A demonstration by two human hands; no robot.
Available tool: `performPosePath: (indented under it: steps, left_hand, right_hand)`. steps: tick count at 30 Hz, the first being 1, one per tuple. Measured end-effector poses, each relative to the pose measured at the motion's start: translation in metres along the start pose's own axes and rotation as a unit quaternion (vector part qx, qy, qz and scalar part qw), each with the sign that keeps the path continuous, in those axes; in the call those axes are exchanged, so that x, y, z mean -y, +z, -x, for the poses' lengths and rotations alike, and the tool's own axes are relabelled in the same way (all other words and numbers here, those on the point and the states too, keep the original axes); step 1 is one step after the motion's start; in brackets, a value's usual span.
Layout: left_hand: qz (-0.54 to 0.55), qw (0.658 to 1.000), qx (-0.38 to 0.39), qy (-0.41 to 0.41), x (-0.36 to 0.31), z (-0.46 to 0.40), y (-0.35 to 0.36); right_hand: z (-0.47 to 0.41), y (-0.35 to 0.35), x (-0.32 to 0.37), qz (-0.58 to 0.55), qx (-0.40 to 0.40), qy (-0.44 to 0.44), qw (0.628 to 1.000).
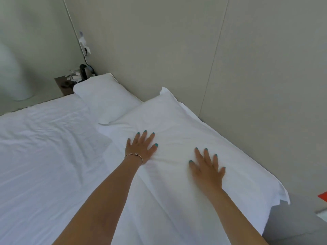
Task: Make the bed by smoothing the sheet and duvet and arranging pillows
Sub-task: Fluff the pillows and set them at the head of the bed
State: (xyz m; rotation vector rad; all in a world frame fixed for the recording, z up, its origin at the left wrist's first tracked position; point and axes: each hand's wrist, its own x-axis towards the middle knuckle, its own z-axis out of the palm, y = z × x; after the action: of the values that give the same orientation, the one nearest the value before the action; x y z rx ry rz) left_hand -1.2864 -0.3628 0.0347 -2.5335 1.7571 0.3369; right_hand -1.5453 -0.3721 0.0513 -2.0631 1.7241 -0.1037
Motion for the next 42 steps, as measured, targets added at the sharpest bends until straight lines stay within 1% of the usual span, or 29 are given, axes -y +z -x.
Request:
performPosePath:
  steps: [3,6,7,9,11,12,14,16,18,20,23,25,26,27,29,31,33,36,39,40,42]
  left_hand:
    - [0.028,0.999,0.013,-0.043,0.051,0.012,0.002]
    - [0.025,0.997,0.000,-0.077,0.113,0.029,0.010]
    - [0.033,0.995,-0.014,-0.090,0.133,0.036,0.014]
    - [0.062,0.989,-0.043,-0.125,0.177,0.050,0.026]
    - [0.091,0.979,-0.054,-0.173,0.220,0.060,0.043]
    - [0.105,0.973,-0.051,-0.201,0.241,0.062,0.055]
    - [0.129,0.959,-0.038,-0.251,0.283,0.058,0.079]
    - [0.153,0.950,-0.042,-0.270,0.321,0.046,0.106]
    - [0.167,0.948,-0.055,-0.264,0.351,0.024,0.136]
    - [0.148,0.953,-0.050,-0.259,0.377,-0.006,0.164]
    - [0.119,0.947,-0.013,-0.298,0.411,-0.049,0.211]
    - [0.094,0.939,0.012,-0.330,0.430,-0.064,0.253]
    - [0.077,0.937,0.003,-0.340,0.435,-0.065,0.275]
    - [0.061,0.936,-0.025,-0.346,0.439,-0.066,0.295]
    - [0.050,0.932,-0.077,-0.350,0.444,-0.069,0.320]
    - [0.057,0.931,-0.100,-0.346,0.446,-0.077,0.333]
    - [0.045,0.930,-0.130,-0.342,0.448,-0.076,0.336]
    - [0.047,0.924,-0.158,-0.344,0.452,-0.078,0.347]
    - [0.050,0.924,-0.170,-0.339,0.453,-0.082,0.354]
    - [0.052,0.923,-0.174,-0.338,0.454,-0.084,0.356]
    - [0.047,0.922,-0.181,-0.338,0.456,-0.086,0.357]
  right_hand:
    - [-0.015,0.018,0.069,0.086,0.030,-0.122,0.988]
    - [-0.018,0.047,0.144,0.108,0.066,-0.228,0.965]
    - [-0.017,0.059,0.169,0.105,0.093,-0.261,0.955]
    - [-0.009,0.088,0.218,0.075,0.182,-0.305,0.932]
    - [-0.004,0.128,0.260,0.039,0.268,-0.313,0.910]
    - [-0.006,0.150,0.278,0.029,0.296,-0.306,0.905]
    - [-0.022,0.200,0.310,0.013,0.334,-0.271,0.903]
    - [-0.047,0.246,0.340,-0.020,0.355,-0.222,0.908]
    - [-0.074,0.290,0.363,-0.064,0.329,-0.183,0.924]
    - [-0.101,0.331,0.377,-0.066,0.272,-0.177,0.943]
    - [-0.143,0.387,0.391,-0.011,0.224,-0.184,0.957]
    - [-0.172,0.421,0.400,-0.033,0.205,-0.151,0.967]
    - [-0.186,0.437,0.403,-0.058,0.187,-0.132,0.972]
    - [-0.200,0.454,0.405,-0.074,0.161,-0.116,0.977]
    - [-0.227,0.480,0.409,-0.064,0.102,-0.101,0.988]
    - [-0.262,0.499,0.414,-0.049,0.047,-0.096,0.993]
    - [-0.288,0.500,0.427,-0.080,0.013,-0.083,0.993]
    - [-0.326,0.502,0.449,-0.167,-0.040,-0.028,0.985]
    - [-0.353,0.497,0.462,-0.272,-0.108,0.044,0.955]
    - [-0.358,0.495,0.466,-0.312,-0.118,0.061,0.941]
    - [-0.360,0.496,0.467,-0.346,-0.114,0.068,0.929]
